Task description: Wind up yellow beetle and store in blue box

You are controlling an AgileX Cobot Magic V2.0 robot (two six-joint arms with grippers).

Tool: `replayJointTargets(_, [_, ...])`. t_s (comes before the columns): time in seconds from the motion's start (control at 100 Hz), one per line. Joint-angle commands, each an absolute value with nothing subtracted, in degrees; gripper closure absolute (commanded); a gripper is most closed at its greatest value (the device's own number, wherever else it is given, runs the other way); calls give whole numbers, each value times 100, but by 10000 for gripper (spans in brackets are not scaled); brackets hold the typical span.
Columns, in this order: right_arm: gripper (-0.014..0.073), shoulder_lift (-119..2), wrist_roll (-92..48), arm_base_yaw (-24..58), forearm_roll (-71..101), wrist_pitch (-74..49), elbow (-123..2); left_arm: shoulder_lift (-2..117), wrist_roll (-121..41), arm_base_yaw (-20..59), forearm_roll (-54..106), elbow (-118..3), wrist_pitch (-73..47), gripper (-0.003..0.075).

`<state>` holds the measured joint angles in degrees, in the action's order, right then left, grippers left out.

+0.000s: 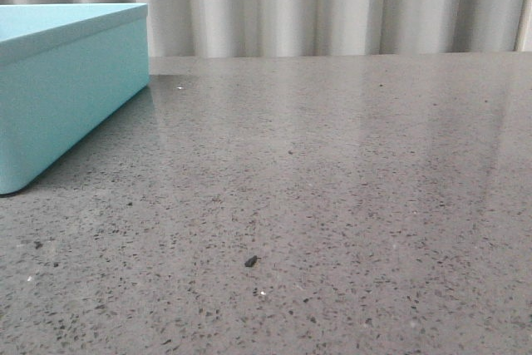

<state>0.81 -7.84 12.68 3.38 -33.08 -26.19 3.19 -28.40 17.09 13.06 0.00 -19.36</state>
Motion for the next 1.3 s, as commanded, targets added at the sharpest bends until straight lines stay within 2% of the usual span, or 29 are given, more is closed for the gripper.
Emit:
replayJointTargets(0.0, [666, 155, -807, 1286, 351, -3131, -2750, 384, -2790, 1716, 1388, 145, -1729, 741])
replayJointTargets(0.62, [666, 116, -807, 1286, -179, -3226, -2680, 384, -2790, 1716, 1388, 145, -1729, 741])
replayJointTargets(0.82, [666, 116, -807, 1184, -179, -2894, -2182, 384, -2790, 1716, 1388, 145, -1729, 741])
replayJointTargets(1.12, [666, 116, -807, 447, -68, -2510, -1242, 384, -2790, 1716, 1388, 145, -1729, 741])
replayJointTargets(1.29, [666, 116, -807, 350, -45, -2510, -935, 384, -2790, 1716, 1388, 145, -1729, 741])
